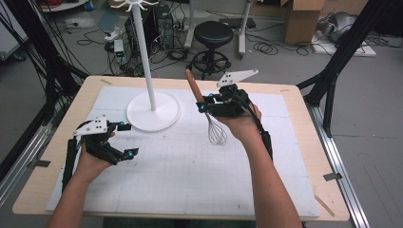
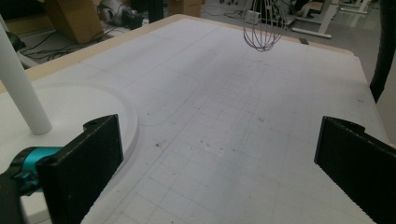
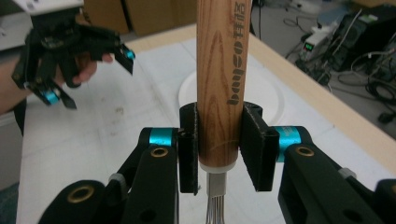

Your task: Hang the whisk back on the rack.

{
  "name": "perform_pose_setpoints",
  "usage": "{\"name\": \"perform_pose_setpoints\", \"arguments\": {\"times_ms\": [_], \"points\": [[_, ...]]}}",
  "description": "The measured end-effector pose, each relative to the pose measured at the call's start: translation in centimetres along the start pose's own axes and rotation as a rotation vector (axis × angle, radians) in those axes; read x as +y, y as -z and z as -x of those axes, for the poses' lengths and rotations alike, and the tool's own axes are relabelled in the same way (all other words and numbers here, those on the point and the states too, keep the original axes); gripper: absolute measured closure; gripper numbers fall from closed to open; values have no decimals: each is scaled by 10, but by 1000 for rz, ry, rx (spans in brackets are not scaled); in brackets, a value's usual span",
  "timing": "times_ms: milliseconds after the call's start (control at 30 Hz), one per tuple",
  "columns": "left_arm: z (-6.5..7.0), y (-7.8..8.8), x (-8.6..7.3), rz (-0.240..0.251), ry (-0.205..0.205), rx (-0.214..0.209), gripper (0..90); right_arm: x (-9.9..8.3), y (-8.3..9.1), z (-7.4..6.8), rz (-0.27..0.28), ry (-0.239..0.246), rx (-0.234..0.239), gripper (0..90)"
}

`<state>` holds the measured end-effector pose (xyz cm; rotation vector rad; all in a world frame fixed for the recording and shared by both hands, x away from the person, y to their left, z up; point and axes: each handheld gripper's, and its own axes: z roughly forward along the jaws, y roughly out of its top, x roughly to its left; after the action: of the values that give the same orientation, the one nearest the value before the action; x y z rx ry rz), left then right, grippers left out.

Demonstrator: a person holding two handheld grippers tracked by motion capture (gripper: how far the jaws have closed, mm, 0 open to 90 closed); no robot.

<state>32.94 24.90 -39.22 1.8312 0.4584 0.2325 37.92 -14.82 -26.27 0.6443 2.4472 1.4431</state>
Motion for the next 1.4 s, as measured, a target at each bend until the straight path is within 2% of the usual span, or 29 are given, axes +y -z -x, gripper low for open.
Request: {"name": "perform_pose_setpoints", "arguments": {"times_ms": [267,400,567,767,1067,1400], "points": [[-1,0,0,-3,-1,0,17,20,-3,11,88,-34,-8,698],[-1,1,0,2,2,1,17,33,-3,16,110,-40,-32,698],[-1,1,0,4,2,-1,17,53,-6,19,113,-20,-58,699],[0,1,0,3,-1,0,17,68,-11,22,109,3,-89,699],[0,1,0,5,0,0,17,83,-15,31,113,8,-64,699],[0,2,0,4,-2,-2,17,106,-18,38,102,29,-83,699]]}}
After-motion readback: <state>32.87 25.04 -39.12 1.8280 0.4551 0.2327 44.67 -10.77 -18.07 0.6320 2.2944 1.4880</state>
